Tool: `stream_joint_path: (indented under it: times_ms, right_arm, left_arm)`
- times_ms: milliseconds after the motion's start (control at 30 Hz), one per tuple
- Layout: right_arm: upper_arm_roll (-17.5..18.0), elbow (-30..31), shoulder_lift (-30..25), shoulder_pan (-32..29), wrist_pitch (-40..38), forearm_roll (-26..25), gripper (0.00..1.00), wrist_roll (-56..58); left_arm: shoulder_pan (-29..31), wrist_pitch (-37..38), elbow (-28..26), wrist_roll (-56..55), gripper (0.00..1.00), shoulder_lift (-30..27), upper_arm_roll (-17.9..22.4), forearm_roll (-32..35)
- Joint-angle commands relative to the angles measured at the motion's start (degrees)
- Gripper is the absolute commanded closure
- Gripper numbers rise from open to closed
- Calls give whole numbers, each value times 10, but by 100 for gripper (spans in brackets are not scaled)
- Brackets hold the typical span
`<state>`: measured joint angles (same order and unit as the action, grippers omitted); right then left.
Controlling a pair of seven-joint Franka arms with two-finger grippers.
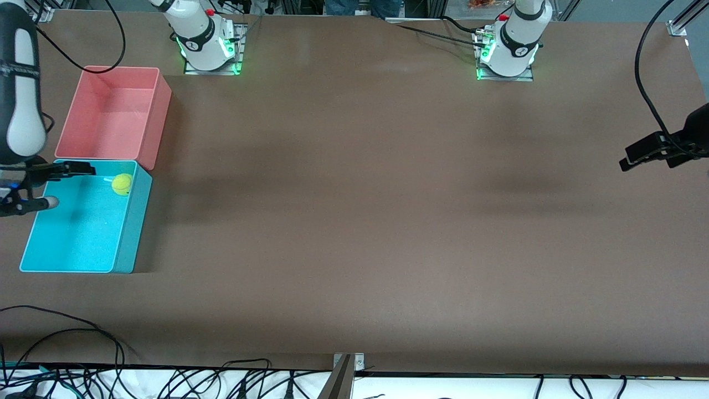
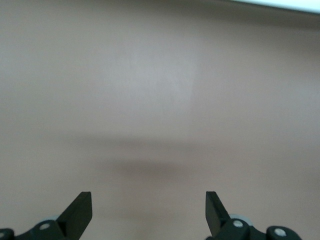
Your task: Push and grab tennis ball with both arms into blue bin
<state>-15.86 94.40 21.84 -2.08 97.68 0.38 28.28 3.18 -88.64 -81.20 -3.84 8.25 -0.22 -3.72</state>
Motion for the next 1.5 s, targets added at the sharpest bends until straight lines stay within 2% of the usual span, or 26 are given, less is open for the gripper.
stream_joint_path:
  times_ms: [0, 300, 400, 500, 667, 700, 900, 1233, 1467]
  right_arm:
    - [23, -76, 1, -1, -76, 13, 0, 13]
    - [83, -90, -64, -1, -93, 11, 0, -2]
    - [97, -90, -73, -1, -101, 11, 0, -2]
    - [121, -90, -82, -1, -102, 11, 0, -8]
    - [148, -89, -90, -1, -115, 10, 0, -58]
    - [170, -88, -95, -1, -115, 7, 0, -89]
    - [174, -75, -106, 1, -108, 9, 0, -105]
    - [174, 69, -223, 31, 5, 5, 0, -219]
    - [161, 121, -266, 30, 44, 6, 0, -246]
  left_arm:
    - [-3, 30, -16, 15, 0, -12, 0, -13]
    - [-2, 30, -17, 14, 0, -13, 0, -6]
    - [-4, 30, -17, 14, 0, -14, -2, 30]
    - [-2, 32, -19, 15, 0, -16, -25, 72]
    - [2, 43, -21, 15, 0, -17, -33, 73]
    - [2, 47, -26, 15, 0, -18, -34, 68]
    - [2, 44, -46, 16, 0, -28, -35, 66]
    - [2, 30, -50, 15, 0, -29, -35, 34]
    - [3, 28, -49, 15, 0, -27, -35, 21]
